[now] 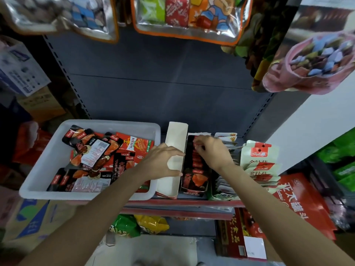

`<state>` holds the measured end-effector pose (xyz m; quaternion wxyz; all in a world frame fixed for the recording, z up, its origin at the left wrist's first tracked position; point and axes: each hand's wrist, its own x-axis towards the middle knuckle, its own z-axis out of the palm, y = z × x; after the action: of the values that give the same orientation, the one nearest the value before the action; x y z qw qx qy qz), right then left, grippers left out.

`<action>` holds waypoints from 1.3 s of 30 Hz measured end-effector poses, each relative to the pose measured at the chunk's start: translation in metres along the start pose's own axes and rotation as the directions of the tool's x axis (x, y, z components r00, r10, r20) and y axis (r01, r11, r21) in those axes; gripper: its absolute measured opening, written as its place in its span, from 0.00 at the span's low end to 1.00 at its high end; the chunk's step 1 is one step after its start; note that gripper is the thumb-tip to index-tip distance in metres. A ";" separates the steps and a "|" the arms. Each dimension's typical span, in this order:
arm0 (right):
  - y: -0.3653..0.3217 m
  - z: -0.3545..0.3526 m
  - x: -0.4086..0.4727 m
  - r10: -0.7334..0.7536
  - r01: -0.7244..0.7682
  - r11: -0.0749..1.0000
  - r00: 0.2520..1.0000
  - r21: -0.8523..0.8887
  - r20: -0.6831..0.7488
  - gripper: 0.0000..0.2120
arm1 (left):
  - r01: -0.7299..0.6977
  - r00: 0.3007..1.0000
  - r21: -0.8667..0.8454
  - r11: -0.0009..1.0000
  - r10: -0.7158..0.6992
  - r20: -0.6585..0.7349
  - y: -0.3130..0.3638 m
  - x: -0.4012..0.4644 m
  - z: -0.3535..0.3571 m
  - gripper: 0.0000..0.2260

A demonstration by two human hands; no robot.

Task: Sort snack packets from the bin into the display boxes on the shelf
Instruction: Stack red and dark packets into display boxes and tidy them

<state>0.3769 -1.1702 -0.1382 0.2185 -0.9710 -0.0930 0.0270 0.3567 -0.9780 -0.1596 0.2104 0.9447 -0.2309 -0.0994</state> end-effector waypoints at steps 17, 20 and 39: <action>-0.173 0.159 0.049 -0.203 0.157 0.978 0.867 0.137 0.455 0.34 | 0.679 0.715 -0.044 0.733 -0.673 -0.189 -0.218 -0.118 -0.016 0.27; -0.180 0.177 0.054 -0.109 0.129 0.992 0.801 0.008 0.588 0.35 | 0.705 0.707 -0.044 0.707 -0.707 -0.024 -0.217 -0.118 -0.021 0.35; -0.175 0.115 0.040 -0.363 0.258 0.899 0.890 0.354 0.275 0.43 | 0.347 0.655 -0.528 0.775 -0.603 -0.455 -0.143 -0.079 -0.070 0.11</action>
<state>0.3761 -0.9591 -0.1671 0.3498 -0.8780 -0.2792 0.1697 0.3642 -0.8002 -0.1537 0.4238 0.8890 0.1348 0.1089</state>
